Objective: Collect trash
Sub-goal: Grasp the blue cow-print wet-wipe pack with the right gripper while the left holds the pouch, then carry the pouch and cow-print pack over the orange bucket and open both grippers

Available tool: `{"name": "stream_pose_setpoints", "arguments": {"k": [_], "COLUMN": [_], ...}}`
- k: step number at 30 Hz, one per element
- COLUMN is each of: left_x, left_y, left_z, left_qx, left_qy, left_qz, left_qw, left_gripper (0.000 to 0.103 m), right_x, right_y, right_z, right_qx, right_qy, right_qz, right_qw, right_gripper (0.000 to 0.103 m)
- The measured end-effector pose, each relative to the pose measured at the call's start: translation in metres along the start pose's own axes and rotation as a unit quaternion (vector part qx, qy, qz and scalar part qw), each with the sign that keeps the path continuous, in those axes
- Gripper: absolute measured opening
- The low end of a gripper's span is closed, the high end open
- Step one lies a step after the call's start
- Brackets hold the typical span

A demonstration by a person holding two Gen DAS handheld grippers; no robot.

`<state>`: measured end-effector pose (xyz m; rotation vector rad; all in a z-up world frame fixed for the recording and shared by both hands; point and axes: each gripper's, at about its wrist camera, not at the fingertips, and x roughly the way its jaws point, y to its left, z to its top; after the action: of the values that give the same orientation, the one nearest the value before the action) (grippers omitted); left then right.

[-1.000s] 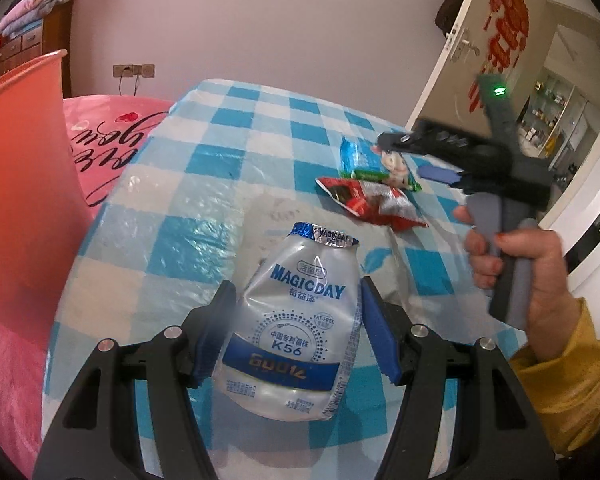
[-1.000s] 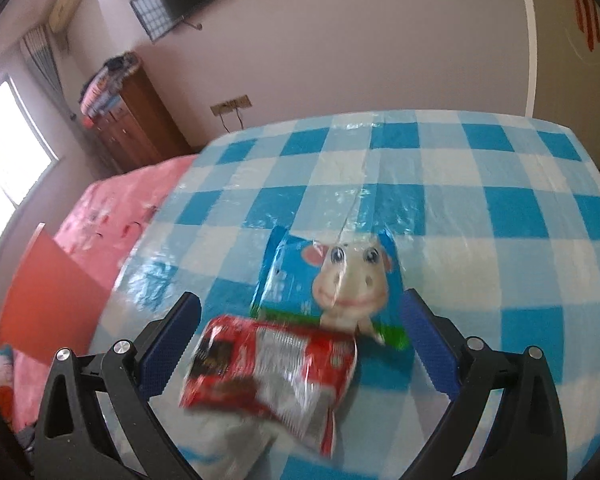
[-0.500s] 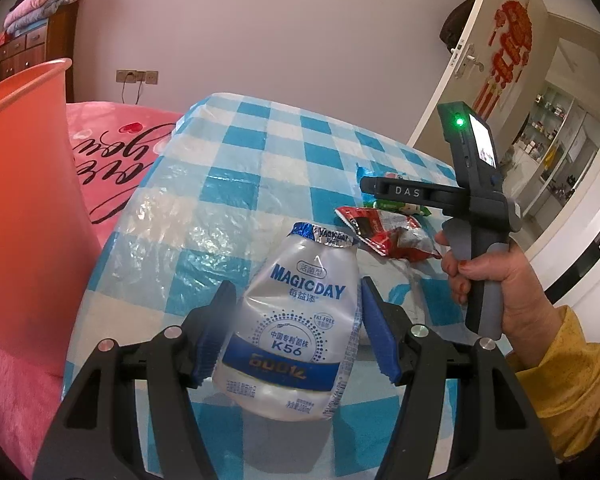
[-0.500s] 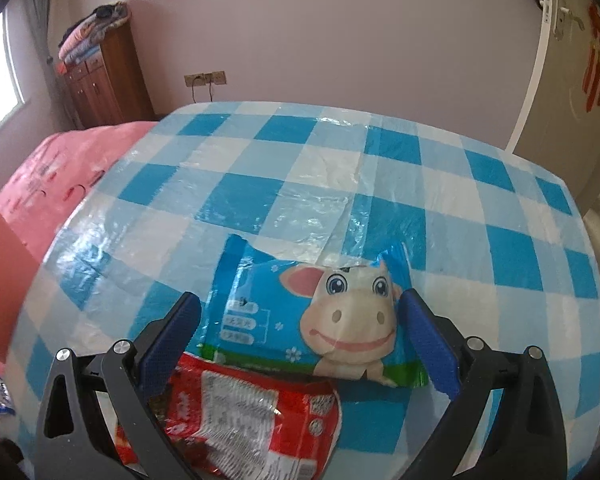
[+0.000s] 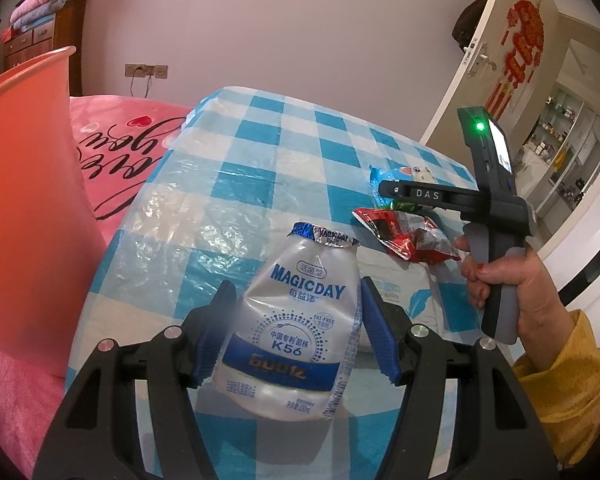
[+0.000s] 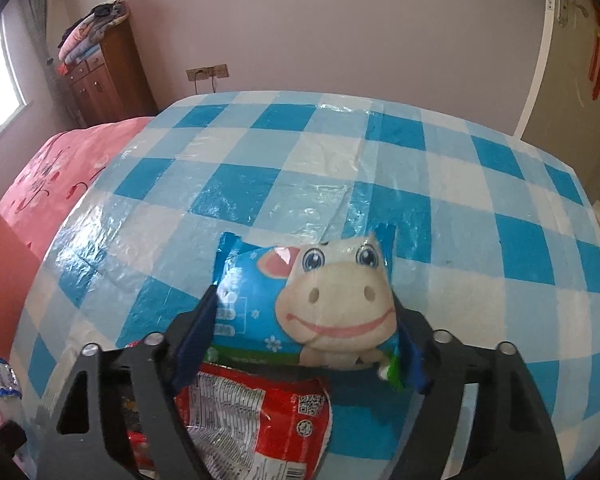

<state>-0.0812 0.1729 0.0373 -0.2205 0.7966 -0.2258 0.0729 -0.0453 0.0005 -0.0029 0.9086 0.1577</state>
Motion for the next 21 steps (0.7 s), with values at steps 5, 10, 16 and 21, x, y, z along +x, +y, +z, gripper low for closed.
{"name": "stream_pose_setpoints", "arguments": {"k": [5,10,16,21], "left_x": [0.000,-0.001,-0.007,-0.016], "left_y": [0.002,0.002,-0.004,-0.008], "left_z": [0.001,0.003,0.009,0.015], "left_qx": [-0.004,0.001,0.015,0.026], "left_qy": [0.002,0.001,-0.008,-0.019], "left_qz": [0.007,0.018,0.032,0.040], "left_qw": [1.0000,0.9998,0.9993,0.9987], "left_gripper": [0.063,0.063,0.063,0.063], "right_x": [-0.005,-0.017,-0.041,-0.066], "right_y": [-0.003,-0.013,-0.022,-0.020], "right_z": [-0.005,-0.010,-0.016,-0.021], "right_qx": [0.004,0.024,0.042,0.040], "right_qy": [-0.014,-0.029,-0.049,-0.066], "right_qz": [-0.007,-0.018,-0.021,-0.023], "right_qw": [1.000,0.999,0.998,0.997], "right_gripper": [0.073,0.072,0.072,0.072]}}
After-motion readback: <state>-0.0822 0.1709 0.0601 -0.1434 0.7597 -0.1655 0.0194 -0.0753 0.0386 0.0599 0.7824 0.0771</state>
